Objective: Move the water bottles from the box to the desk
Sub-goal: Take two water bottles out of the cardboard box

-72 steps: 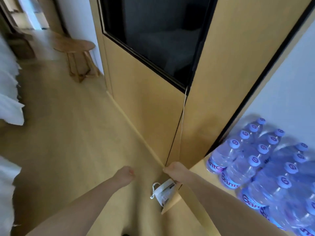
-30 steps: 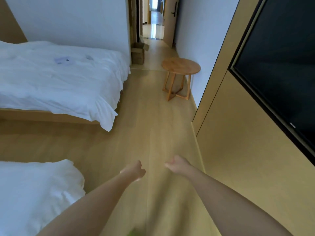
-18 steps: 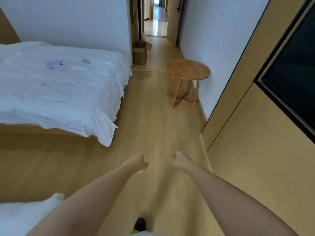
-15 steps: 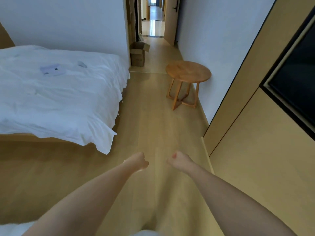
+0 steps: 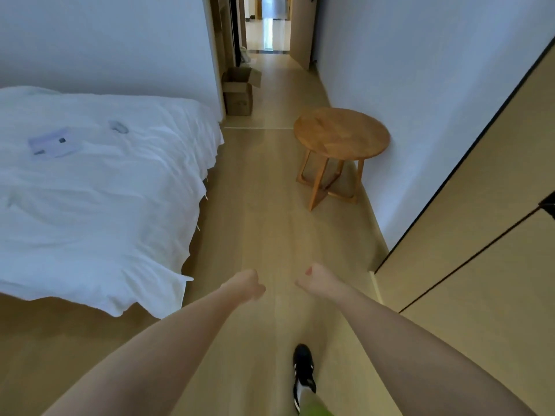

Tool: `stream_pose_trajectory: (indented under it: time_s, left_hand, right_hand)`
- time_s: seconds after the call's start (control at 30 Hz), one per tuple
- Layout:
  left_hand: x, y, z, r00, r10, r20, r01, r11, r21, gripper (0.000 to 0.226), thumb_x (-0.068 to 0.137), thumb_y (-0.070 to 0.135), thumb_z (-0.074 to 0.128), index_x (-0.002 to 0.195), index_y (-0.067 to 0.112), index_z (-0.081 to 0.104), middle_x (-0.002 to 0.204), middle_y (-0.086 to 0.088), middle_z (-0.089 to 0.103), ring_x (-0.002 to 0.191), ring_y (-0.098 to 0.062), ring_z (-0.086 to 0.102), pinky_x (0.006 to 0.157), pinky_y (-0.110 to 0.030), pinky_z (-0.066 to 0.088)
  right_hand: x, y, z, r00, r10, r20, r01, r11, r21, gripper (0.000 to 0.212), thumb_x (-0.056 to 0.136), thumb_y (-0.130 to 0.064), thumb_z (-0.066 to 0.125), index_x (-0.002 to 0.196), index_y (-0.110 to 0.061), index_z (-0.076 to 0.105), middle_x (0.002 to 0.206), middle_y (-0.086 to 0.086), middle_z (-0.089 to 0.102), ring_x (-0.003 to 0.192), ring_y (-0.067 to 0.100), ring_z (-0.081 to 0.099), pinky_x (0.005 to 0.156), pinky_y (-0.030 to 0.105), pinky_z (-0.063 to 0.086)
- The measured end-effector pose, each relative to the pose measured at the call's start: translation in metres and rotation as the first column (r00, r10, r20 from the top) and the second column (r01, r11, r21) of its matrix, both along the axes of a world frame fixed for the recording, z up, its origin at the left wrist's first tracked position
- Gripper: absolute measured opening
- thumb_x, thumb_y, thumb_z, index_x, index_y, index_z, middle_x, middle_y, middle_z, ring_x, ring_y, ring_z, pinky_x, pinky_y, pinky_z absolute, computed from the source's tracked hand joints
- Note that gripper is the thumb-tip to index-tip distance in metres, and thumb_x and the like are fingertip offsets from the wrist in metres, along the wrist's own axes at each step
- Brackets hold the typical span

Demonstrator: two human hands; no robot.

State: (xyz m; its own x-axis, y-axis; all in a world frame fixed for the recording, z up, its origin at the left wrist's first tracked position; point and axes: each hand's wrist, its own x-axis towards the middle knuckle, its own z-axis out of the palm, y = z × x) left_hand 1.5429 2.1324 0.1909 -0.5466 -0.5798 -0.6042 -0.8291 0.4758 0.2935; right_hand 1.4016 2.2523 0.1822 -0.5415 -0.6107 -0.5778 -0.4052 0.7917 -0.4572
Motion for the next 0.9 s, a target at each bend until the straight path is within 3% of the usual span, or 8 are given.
stream_pose_trajectory:
  time_s: [0.1,0.2,0.4,0.63,0.9]
  left_hand:
    - [-0.05,-0.04,-0.002,0.999,0.037,-0.006,-0.037,0.999,-0.002,0.036,0.094,0.024,0.045,0.122,0.003,0.053,0.121,-0.015,0.059,0.111,-0.029,0.057,0.09,-0.035,0.047]
    - [-0.105,-0.08,0.0,0.997,0.076,-0.013,-0.076,0.997,0.011,0.037,0.092,0.022,0.044,0.119,-0.001,0.056,0.119,-0.018,0.061,0.11,-0.031,0.059,0.089,-0.036,0.049]
    - [-0.186,-0.157,0.007,0.994,0.111,-0.01,-0.111,0.994,0.012,0.039,0.094,0.025,0.044,0.125,0.005,0.055,0.124,-0.012,0.059,0.114,-0.027,0.057,0.093,-0.032,0.047]
    - [-0.259,-0.294,-0.002,0.988,0.153,-0.015,-0.153,0.988,0.026,0.037,0.095,0.029,0.046,0.127,0.01,0.049,0.122,-0.008,0.057,0.112,-0.025,0.056,0.1,-0.04,0.045]
    - [-0.336,-0.493,-0.011,0.995,0.086,-0.045,-0.085,0.996,0.016,0.024,0.098,0.02,0.045,0.116,0.008,0.057,0.116,-0.01,0.06,0.105,-0.022,0.059,0.085,-0.027,0.045]
  right_hand:
    - [-0.056,-0.044,0.002,0.995,0.055,-0.079,-0.054,0.998,0.008,0.054,0.09,-0.044,0.06,0.128,-0.006,0.052,0.127,0.012,0.057,0.115,0.028,0.055,0.093,0.032,0.046]
    - [-0.114,-0.091,0.011,0.993,0.085,-0.086,-0.085,0.996,0.004,0.054,0.092,-0.045,0.058,0.13,-0.007,0.05,0.128,0.011,0.057,0.113,0.026,0.057,0.087,0.03,0.047]
    - [-0.2,-0.176,0.028,0.964,0.196,-0.178,-0.187,0.98,0.065,0.054,0.092,-0.049,0.056,0.127,-0.008,0.053,0.128,0.011,0.058,0.115,0.028,0.057,0.089,0.033,0.047]
    - [-0.266,-0.303,0.018,0.95,0.254,-0.184,-0.246,0.967,0.065,0.058,0.092,-0.052,0.054,0.131,-0.011,0.045,0.125,0.006,0.053,0.108,0.022,0.056,0.088,0.037,0.05]
    - [-0.333,-0.476,0.024,0.963,0.198,-0.185,-0.191,0.98,0.055,0.06,0.092,-0.054,0.051,0.135,-0.012,0.042,0.13,0.007,0.05,0.115,0.025,0.055,0.095,0.043,0.049]
